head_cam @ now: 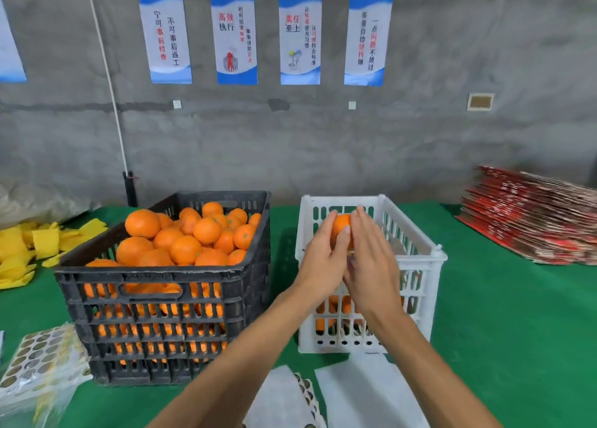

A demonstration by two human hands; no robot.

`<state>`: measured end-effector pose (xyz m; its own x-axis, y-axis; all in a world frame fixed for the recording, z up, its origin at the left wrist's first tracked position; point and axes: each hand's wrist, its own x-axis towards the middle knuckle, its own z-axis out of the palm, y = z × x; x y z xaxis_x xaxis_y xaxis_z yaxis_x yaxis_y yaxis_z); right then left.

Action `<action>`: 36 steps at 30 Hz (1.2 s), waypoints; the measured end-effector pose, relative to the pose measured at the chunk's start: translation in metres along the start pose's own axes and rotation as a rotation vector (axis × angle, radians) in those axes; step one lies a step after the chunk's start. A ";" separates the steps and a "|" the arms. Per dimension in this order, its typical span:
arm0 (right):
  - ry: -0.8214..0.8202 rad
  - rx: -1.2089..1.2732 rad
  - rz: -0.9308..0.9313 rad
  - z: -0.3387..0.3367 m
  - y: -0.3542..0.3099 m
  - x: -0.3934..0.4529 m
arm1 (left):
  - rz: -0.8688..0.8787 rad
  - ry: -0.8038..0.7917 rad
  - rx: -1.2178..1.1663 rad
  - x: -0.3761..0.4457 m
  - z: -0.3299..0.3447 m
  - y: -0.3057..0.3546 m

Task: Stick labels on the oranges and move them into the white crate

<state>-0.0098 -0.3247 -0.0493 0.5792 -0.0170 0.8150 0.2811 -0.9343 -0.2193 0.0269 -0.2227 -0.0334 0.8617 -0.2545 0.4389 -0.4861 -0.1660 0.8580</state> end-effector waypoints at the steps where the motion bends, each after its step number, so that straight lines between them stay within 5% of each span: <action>1: -0.047 -0.006 0.033 -0.001 0.003 0.009 | 0.004 0.001 0.064 0.009 0.003 0.002; 5: -0.156 -0.078 -0.021 0.006 0.006 0.029 | 0.150 -0.063 0.372 0.034 -0.013 0.006; 8: -0.083 0.020 -0.120 0.015 -0.012 0.027 | 0.200 0.076 0.642 0.046 -0.058 -0.001; 10: -0.062 0.103 -0.150 0.028 -0.031 0.027 | 0.069 0.165 0.891 0.050 -0.097 -0.010; 12: -0.096 0.214 -0.139 0.042 -0.052 0.026 | -0.242 0.165 1.015 0.047 -0.138 -0.021; 15: -0.129 0.324 -0.157 0.060 -0.082 0.028 | -0.612 -0.073 1.134 0.035 -0.183 -0.034; 22: -0.125 0.469 -0.108 0.089 -0.113 0.009 | -0.604 -0.243 1.297 0.036 -0.193 -0.038; 26: -0.131 0.568 0.009 0.096 -0.106 0.000 | -0.517 -0.115 1.197 0.037 -0.194 -0.043; 29: -0.153 0.632 0.142 0.097 -0.100 0.001 | -0.275 0.173 1.034 0.028 -0.197 -0.039; 32: -0.183 0.717 0.208 0.090 -0.102 0.008 | 0.124 0.415 0.606 0.005 -0.188 -0.030; 36: -0.216 0.878 0.149 0.074 -0.103 0.004 | 0.372 0.415 0.166 -0.044 -0.151 -0.029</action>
<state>0.0203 -0.2023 -0.0638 0.7619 0.0335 0.6468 0.6213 -0.3198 -0.7153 0.0251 -0.0632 -0.0377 0.5974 0.0650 0.7993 -0.7544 -0.2924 0.5877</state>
